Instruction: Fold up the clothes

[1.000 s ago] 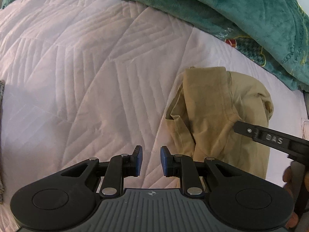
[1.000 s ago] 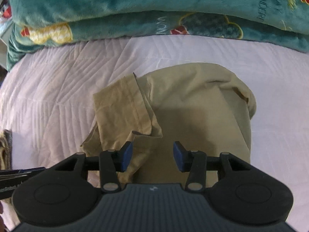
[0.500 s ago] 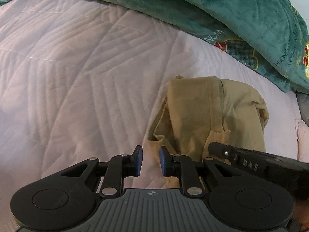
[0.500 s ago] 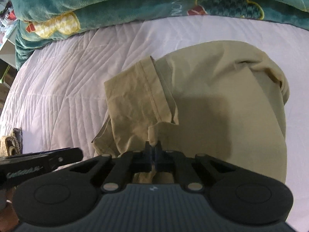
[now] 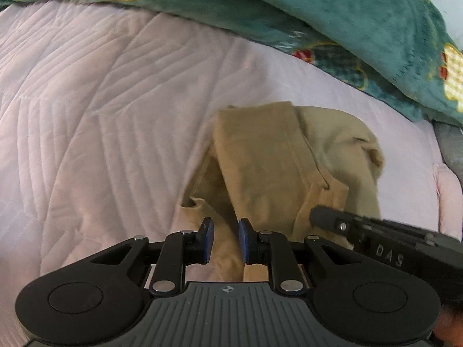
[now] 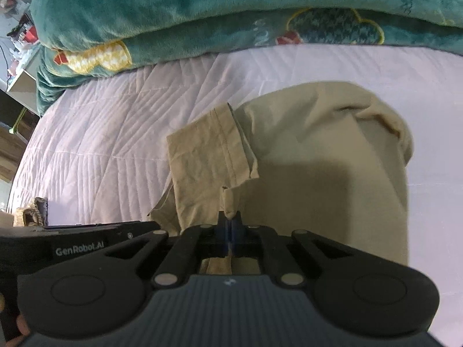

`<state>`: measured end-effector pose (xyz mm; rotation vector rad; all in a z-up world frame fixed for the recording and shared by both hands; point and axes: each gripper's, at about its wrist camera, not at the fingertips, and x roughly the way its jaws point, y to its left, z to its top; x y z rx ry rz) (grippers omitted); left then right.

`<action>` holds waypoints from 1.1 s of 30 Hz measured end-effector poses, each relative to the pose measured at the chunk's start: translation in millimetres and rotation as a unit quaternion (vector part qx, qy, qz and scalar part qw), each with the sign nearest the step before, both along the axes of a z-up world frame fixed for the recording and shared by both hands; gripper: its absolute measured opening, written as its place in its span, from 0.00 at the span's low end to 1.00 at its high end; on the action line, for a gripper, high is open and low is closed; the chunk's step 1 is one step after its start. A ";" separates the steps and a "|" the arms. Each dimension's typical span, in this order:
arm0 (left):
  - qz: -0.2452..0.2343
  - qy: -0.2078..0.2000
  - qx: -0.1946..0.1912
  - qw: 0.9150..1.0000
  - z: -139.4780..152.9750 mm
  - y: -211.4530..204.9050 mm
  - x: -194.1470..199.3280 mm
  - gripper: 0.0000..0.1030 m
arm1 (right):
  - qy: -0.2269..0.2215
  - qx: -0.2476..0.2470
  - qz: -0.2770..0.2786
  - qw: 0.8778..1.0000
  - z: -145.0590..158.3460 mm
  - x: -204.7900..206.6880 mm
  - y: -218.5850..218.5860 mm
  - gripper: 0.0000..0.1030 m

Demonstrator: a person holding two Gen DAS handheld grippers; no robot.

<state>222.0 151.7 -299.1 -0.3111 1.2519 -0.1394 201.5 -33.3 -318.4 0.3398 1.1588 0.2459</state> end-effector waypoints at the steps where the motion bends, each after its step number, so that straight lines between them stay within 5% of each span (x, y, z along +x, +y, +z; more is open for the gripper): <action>1: 0.000 0.001 -0.003 1.000 2.7 -3.2 -1.5 0.21 | -0.002 0.002 -0.003 1.000 3.1 -2.2 -5.7 0.02; 4: -0.003 0.007 -0.017 1.000 8.5 -15.0 -5.2 0.21 | -0.008 0.007 -0.010 1.000 12.1 -8.7 -22.8 0.02; 7: -0.020 -0.009 0.018 1.000 13.9 -26.2 -5.0 0.21 | -0.013 0.006 -0.015 1.000 19.1 -13.2 -40.2 0.02; 12: 0.019 0.012 0.049 0.999 -3.3 -2.4 11.9 0.21 | -0.027 -0.001 -0.017 0.999 28.8 -15.1 -61.4 0.02; 16: -0.013 0.026 0.076 0.997 -21.8 -18.1 14.7 0.23 | -0.030 -0.003 -0.014 0.999 30.6 -15.1 -67.7 0.02; 24: 0.003 0.047 0.121 0.992 -32.6 -24.2 13.5 0.13 | -0.038 -0.025 -0.037 0.998 41.3 -19.9 -108.3 0.02; 33: -0.016 0.017 0.070 0.997 23.1 -66.4 -25.2 0.19 | -0.038 -0.044 -0.075 0.996 44.4 -45.5 -180.2 0.02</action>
